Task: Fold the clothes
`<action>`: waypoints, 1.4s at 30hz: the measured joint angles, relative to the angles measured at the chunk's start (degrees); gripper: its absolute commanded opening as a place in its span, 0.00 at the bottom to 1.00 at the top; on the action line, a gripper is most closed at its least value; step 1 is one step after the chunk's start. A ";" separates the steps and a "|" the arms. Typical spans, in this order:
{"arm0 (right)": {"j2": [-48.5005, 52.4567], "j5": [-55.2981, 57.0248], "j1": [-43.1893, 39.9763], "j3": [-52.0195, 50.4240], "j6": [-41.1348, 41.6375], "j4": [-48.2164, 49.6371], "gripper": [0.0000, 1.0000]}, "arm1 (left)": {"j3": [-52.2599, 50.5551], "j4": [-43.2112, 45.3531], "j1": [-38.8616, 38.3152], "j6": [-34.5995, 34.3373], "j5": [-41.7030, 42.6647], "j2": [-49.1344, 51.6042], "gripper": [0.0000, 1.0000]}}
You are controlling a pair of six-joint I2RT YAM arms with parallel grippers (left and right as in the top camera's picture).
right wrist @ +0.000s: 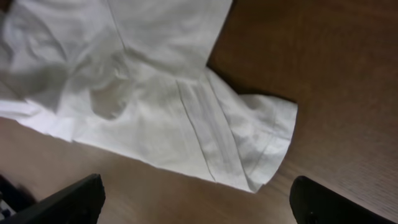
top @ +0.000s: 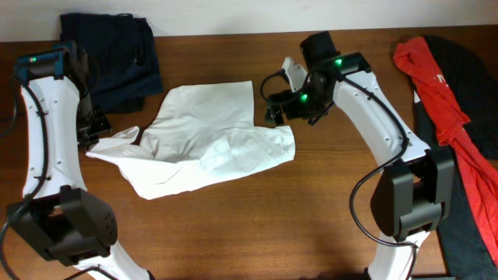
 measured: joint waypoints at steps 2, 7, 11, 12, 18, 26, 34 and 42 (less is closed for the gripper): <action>0.00 0.33 1.79 -1.27 -1.97 0.59 0.97 | 0.00 0.22 0.42 -0.20 0.00 -0.02 0.02; 0.11 0.48 12.98 -1.36 -3.63 6.84 0.98 | 0.00 1.16 0.42 -0.46 0.00 -0.02 0.03; 3.67 3.98 19.10 -1.36 -1.84 7.80 0.99 | 0.00 0.90 0.42 -0.61 0.00 -0.02 0.03; 5.44 5.01 19.45 -1.36 -1.38 7.82 0.99 | 0.00 0.72 0.42 -0.61 0.00 -0.02 0.03; 8.35 6.10 19.50 -1.68 -0.39 12.90 0.82 | 0.00 0.76 0.42 -0.61 0.00 -0.02 0.04; 8.35 4.63 19.50 -1.73 1.70 15.85 0.58 | 0.00 0.79 0.42 -0.61 0.07 -0.04 0.04; 8.35 2.01 19.63 -1.73 3.13 16.33 0.64 | 0.00 1.03 0.42 -0.61 0.31 -0.09 0.04; 9.27 1.70 21.42 -1.73 5.31 17.84 0.15 | 0.00 0.96 0.42 -0.61 0.46 -0.09 0.04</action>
